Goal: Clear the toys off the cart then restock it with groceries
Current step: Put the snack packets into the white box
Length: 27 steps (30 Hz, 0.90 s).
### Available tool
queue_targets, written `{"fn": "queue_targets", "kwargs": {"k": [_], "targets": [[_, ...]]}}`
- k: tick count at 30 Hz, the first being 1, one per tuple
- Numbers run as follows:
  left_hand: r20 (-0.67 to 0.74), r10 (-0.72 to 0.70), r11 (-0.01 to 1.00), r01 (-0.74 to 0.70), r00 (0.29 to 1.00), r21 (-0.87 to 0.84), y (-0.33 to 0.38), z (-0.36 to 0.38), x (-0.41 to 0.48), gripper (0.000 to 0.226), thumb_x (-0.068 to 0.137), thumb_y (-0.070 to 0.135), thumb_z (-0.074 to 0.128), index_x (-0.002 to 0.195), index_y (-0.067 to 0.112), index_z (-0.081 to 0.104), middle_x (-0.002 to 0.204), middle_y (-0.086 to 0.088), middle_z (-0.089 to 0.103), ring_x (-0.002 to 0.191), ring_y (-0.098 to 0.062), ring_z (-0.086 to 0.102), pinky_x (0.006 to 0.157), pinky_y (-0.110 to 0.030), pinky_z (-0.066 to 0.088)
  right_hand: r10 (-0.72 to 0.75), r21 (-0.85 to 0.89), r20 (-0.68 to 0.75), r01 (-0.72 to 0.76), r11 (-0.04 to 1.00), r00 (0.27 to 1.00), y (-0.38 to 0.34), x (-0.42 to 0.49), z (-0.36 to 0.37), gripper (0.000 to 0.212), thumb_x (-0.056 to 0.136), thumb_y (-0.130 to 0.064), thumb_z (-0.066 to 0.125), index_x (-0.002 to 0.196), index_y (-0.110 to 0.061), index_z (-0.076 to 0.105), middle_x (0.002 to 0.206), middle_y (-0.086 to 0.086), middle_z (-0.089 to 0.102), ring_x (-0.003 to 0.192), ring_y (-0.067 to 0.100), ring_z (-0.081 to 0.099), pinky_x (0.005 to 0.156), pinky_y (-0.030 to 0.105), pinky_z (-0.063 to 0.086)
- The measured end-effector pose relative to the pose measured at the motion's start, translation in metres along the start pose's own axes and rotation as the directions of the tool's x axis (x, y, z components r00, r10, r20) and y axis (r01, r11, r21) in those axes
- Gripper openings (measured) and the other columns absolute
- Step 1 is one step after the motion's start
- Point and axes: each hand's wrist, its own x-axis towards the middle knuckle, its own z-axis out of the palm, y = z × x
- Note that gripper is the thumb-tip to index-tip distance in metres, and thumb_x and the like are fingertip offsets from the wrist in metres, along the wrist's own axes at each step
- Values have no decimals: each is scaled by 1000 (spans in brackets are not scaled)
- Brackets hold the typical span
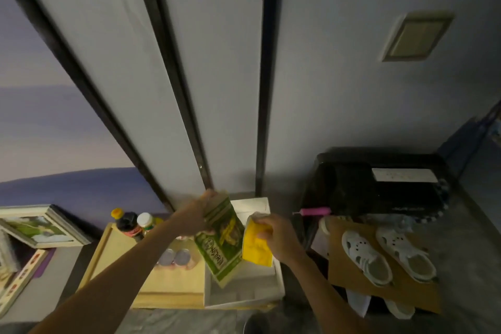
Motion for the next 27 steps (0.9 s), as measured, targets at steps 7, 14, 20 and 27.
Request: {"fn": "queue_targets", "kwargs": {"k": [7,14,20,27], "targets": [[245,51,996,-68,968,59,-13,32,66,106,69,26,98,151,39,33,142,0,62,127,-27,59,102,-45,51,110,-11,60,-109,994,992,39,20,36,40,95,-17,75,133,-24,71,133,-1,63,126,14,54,113,30,40],[280,58,994,-82,958,77,-36,68,106,111,78,24,94,165,38,27,163,1,45,147,-24,45,110,-31,34,162,-108,112,-150,983,980,49,44,54,39,96,-11,70,134,-19,72,132,7,62,125,23,57,107,29,44],[225,130,980,-160,966,122,-34,72,112,112,84,30,88,154,69,9,157,2,54,137,-26,56,109,-38,45,206,-125,100,-193,973,973,48,47,56,41,96,-11,71,136,-19,69,135,5,60,128,23,56,108,27,39],[174,186,972,-207,967,112,-34,62,94,108,76,40,93,161,47,27,156,9,51,135,-23,58,107,-42,51,224,-111,-44,-228,967,974,23,22,44,52,96,-33,76,144,-27,59,144,-6,58,136,12,51,114,27,42]]}}
